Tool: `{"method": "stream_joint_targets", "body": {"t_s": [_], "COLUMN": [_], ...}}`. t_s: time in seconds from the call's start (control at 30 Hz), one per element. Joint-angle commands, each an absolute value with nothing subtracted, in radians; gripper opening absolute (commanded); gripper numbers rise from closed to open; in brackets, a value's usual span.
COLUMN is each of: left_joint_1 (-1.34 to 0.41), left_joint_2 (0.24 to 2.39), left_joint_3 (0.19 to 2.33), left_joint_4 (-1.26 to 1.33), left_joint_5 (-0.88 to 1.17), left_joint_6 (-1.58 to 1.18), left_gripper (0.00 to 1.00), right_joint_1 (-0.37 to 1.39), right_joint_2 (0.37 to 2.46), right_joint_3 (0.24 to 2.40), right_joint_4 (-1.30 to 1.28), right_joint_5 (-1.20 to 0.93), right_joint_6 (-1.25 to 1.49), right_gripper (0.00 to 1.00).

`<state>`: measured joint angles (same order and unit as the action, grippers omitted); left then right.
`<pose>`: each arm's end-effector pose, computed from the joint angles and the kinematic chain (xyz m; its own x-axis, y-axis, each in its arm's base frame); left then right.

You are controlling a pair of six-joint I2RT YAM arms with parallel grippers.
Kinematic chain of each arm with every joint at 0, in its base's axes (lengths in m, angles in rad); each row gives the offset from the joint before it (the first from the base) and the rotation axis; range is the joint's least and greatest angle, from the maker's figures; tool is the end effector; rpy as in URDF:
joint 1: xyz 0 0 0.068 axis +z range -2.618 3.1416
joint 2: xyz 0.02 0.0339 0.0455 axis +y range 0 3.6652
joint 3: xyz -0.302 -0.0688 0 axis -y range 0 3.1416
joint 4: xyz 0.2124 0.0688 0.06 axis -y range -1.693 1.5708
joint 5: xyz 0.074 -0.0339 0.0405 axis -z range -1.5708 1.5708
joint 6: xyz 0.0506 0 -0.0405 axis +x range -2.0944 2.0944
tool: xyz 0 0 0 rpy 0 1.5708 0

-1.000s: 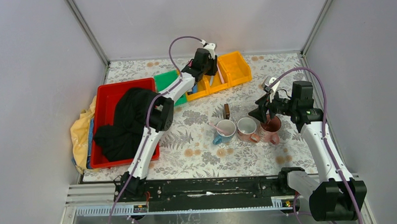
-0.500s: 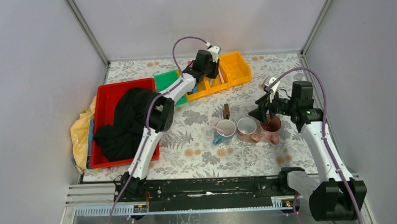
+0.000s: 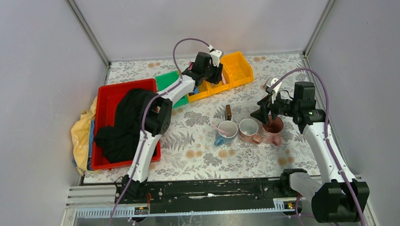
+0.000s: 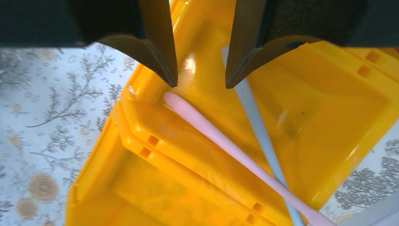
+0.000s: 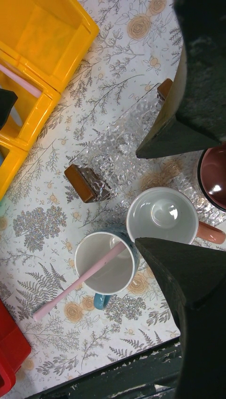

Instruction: Prepare toiletry sets of a toothbrush and toothpaste on the tray

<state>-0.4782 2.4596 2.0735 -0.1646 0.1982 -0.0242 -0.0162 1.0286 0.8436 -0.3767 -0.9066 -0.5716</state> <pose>0.5096 -0.2754 0.2148 -0.4790 0.2215 -0.8494 0.5887 0.7988 -0.1236 0.1736 0.0370 0.3361 -0.0928 -0.3320 -0.9387 -0.8401 0.5321 -0.1051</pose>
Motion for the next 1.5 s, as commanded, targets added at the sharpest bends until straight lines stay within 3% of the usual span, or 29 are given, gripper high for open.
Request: {"method": "stream_joint_targets", "body": {"t_s": [0.0, 0.3, 0.7, 1.27, 1.47], "left_joint_1": [-0.478, -0.492, -0.504, -0.525, -0.533], "left_joint_2": [2.426, 2.492, 2.539, 2.512, 2.478], "left_joint_3": [2.061, 2.125, 2.153, 2.104, 2.066], "left_joint_4": [-0.111, -0.192, -0.255, -0.304, -0.308], "left_joint_5": [0.294, 0.371, 0.394, 0.476, 0.516], "left_joint_6": [-0.013, 0.049, 0.097, 0.138, 0.145], "left_gripper": [0.53, 0.67, 0.68, 0.54, 0.44], "right_joint_1": [-0.023, -0.024, -0.025, -0.026, -0.028], "right_joint_2": [1.031, 1.029, 1.031, 1.028, 1.026], "right_joint_3": [0.874, 0.874, 0.873, 0.871, 0.871], "right_joint_4": [-0.380, -0.380, -0.380, -0.380, -0.380], "right_joint_5": [-0.921, -0.918, -0.918, -0.917, -0.917], "right_joint_6": [-0.586, -0.588, -0.588, -0.589, -0.589], "right_gripper": [0.70, 0.70, 0.70, 0.70, 0.70]}}
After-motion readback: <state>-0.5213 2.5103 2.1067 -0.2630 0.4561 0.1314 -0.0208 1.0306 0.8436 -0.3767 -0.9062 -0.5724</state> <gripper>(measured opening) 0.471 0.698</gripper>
